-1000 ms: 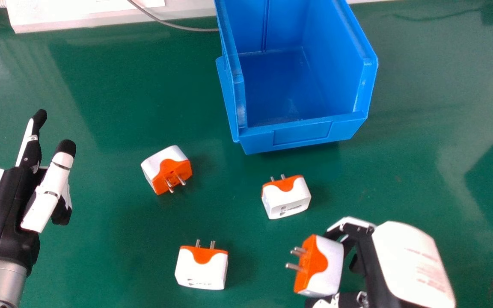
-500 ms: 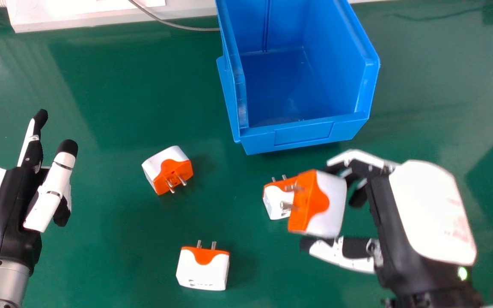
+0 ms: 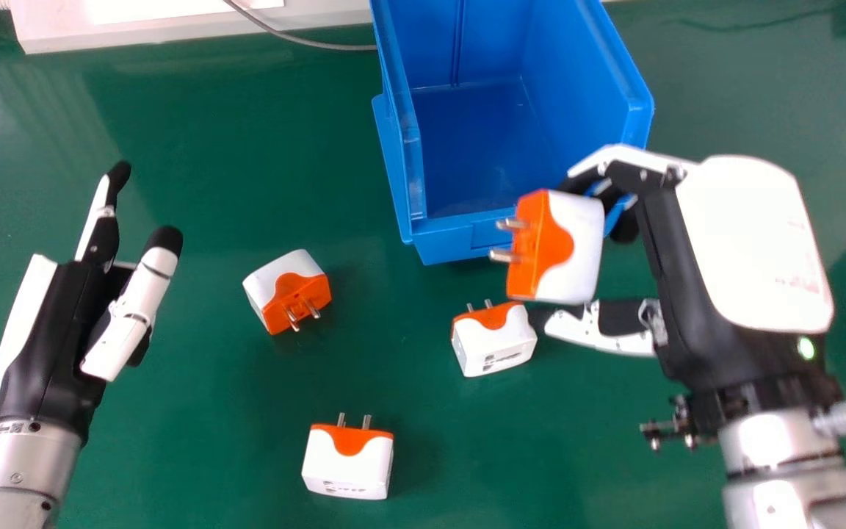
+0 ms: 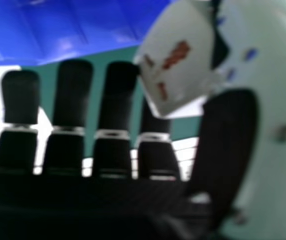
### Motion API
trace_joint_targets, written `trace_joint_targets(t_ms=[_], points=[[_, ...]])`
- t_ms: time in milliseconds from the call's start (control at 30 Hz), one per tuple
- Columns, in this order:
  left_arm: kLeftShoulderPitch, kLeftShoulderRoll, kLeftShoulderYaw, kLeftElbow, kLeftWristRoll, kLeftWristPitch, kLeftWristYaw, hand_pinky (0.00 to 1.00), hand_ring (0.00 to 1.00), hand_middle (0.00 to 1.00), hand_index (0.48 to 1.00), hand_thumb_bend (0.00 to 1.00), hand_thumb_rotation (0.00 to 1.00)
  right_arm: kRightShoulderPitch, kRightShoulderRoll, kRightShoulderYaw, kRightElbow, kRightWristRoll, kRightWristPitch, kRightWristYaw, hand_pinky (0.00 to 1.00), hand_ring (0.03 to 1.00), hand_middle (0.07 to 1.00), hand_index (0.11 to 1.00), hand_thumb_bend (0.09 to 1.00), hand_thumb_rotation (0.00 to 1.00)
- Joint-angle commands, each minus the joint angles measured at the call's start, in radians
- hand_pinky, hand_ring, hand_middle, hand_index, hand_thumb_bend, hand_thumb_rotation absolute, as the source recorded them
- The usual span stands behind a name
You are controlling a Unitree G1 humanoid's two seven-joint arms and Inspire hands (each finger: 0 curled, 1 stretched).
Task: Pick all objects and put in blue box
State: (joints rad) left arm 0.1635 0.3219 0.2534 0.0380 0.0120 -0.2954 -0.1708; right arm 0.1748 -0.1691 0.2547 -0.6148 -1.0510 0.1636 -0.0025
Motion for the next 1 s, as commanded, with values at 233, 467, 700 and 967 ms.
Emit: trace_joint_targets(t_ms=[233,467,700,967], points=[[-0.014,-0.025,-0.001,0.027,-0.020,-0.032,0.014,0.00,0.00,0.00,1.000,0.37,0.88,-0.185,-0.002,-0.032,0.115,0.014,-0.004,0.015,0.35,0.436,0.524,0.486,0.496,0.00],[-0.016,-0.029,0.005,0.034,-0.034,-0.019,0.009,0.00,0.00,0.00,1.000,0.41,0.87,-0.330,-0.013,-0.037,0.242,0.036,0.001,0.023,0.35,0.434,0.522,0.491,0.496,0.00],[-0.016,-0.033,0.001,0.026,-0.043,0.001,0.009,0.00,0.00,0.00,1.000,0.46,0.86,-0.516,-0.022,-0.021,0.416,0.035,0.033,0.044,0.34,0.438,0.526,0.490,0.495,0.00],[-0.014,-0.033,-0.002,0.021,-0.040,0.012,0.010,0.00,0.00,0.00,1.000,0.49,0.87,-0.675,-0.031,0.006,0.577,0.040,0.043,0.026,0.34,0.438,0.532,0.490,0.494,0.00]])
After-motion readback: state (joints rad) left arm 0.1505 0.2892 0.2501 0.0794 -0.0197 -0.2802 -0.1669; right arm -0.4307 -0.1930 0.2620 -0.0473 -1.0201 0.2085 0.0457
